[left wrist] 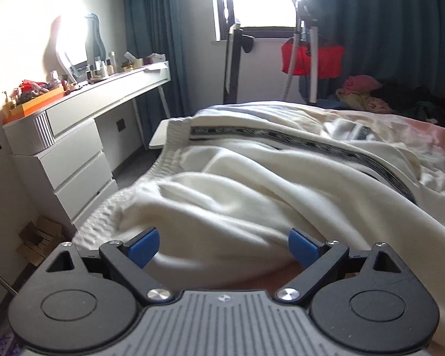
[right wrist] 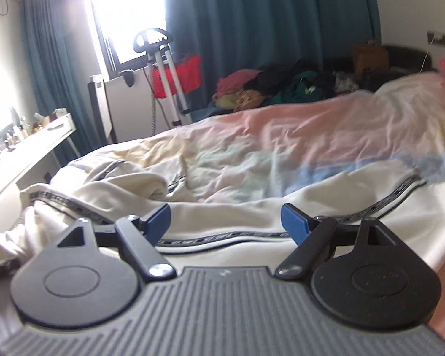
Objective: Fold clothes
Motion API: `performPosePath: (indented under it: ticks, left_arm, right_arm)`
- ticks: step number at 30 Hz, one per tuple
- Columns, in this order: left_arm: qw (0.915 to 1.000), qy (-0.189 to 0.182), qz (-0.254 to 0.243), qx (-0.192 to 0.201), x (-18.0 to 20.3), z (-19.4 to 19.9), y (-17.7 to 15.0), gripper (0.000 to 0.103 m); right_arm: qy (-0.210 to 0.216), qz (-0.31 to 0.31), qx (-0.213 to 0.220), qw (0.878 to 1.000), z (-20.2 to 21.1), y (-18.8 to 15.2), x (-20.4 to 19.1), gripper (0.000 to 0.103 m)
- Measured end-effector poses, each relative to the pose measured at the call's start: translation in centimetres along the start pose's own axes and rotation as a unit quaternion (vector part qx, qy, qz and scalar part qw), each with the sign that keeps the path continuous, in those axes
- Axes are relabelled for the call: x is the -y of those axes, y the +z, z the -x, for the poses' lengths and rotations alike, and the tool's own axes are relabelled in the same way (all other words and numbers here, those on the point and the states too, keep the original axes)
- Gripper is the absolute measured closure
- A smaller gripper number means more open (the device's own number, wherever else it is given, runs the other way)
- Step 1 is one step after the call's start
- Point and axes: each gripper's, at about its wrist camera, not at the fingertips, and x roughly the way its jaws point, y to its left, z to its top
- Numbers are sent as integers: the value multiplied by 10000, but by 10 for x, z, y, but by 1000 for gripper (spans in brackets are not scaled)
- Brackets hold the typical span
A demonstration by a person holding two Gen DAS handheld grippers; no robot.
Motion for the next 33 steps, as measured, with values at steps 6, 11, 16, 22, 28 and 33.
performPosePath:
  ticks: [6,11,16,22,28,33]
  left_arm:
    - [9982,26,593,-69,-48,-93,75,7]
    - [9841,-253,1718,-376,-87,-168,125,7]
    - [9721,35,2165,-903,-99,-223,152,11]
    - [9579,369,2438,-1473,-98,-252,160,39]
    - [9739,481,2005,-946,-86,-200,172,60]
    - [9812,293,1877,-329,-97,-106,183,61]
  right_arm:
    - [108,-761,-552,9955,-24,-5,7,20]
    - [46,-1078,-491,9930,-45,1,18,20]
    - [-206,-1036,-700,9919,-76,-3,19,20]
    - [-313,-1150,-1004,9878,-102,-13,20,20]
    - [-398,-1022,-921,9897,-96,-13,18,20]
    - [-446,-1031,-727,9910,-81,-8,24,20]
